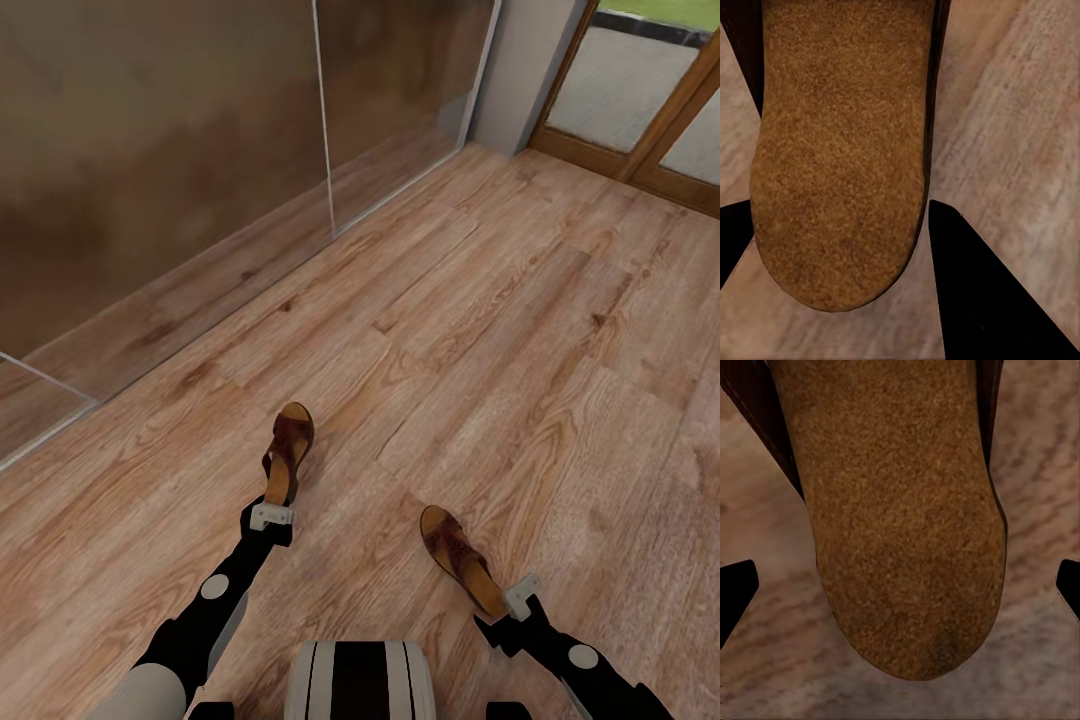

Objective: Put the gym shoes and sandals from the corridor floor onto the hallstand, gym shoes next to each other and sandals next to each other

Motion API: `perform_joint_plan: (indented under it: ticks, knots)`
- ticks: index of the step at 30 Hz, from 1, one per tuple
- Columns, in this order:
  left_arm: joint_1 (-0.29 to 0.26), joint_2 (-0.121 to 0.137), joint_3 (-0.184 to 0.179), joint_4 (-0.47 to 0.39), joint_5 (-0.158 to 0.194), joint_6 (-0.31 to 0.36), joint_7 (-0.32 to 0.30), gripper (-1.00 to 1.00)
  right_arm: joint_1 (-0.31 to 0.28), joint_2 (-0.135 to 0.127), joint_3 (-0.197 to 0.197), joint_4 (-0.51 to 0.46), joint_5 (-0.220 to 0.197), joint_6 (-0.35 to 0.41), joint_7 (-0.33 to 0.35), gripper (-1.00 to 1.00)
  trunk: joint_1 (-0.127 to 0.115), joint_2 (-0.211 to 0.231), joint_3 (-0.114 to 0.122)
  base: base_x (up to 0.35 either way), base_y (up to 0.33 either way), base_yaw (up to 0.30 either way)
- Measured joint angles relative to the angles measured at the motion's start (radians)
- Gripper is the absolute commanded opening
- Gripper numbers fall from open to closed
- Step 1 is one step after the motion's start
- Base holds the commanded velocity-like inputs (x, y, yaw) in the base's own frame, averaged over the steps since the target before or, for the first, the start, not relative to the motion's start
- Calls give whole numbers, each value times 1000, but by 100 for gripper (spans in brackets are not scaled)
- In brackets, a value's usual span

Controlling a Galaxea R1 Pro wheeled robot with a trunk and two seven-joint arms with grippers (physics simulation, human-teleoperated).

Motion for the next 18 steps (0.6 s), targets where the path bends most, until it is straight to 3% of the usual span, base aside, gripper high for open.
perform_joint_plan:
  ticks: [7, 8, 18]
  knots:
    - [0, 0, -1, 2, 0, 0, 0, -100, 0, 0, 1, 0, 0, 1, 1, 100, 0, 0, 0, 20, 15, 0]
    - [0, 0, -1, 2, 0, 0, 0, -100, 0, 0, 1, 0, 0, 1, 1, -100, 0, 0, 0, 2, 1, 0]
    - [0, 0, -1, 1, 0, 0, 0, -100, 0, 1, 1, 0, 3, 0, 1, -100, 0, 0, 0, 0, 0, 0]
